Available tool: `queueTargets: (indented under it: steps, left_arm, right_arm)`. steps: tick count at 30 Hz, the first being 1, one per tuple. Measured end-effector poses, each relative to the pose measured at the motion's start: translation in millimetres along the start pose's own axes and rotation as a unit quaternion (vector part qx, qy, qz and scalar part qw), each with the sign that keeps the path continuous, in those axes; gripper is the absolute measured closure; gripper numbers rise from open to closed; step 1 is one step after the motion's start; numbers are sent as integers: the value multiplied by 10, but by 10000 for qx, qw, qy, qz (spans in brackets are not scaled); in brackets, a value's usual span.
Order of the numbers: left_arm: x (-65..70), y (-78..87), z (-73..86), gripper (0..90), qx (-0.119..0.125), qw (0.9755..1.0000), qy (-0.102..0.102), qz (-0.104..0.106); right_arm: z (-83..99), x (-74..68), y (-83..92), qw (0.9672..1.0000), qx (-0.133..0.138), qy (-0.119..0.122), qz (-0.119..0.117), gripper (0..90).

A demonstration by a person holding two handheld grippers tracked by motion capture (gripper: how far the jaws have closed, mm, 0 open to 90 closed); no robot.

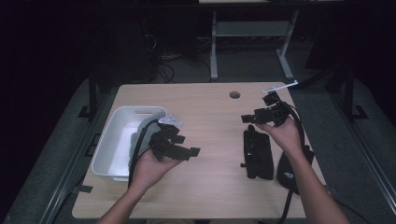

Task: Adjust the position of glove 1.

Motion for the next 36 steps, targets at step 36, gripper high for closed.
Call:
queueTargets:
  steps: [36]
  left_arm:
    - [285,-582,-139,226,-146,9992,-283,255]
  right_arm:
    - [1037,772,340,9978,-175,-432,463,290]
Point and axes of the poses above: each handheld gripper's, and its own axes: y roughly backward along the jaws, z roughly out of its underside, x roughly to its right, the point moved 9 cm from there along -y, roughly forward along the jaws, and after that the axes turned 13 degrees about z, right-handed, at the moved point
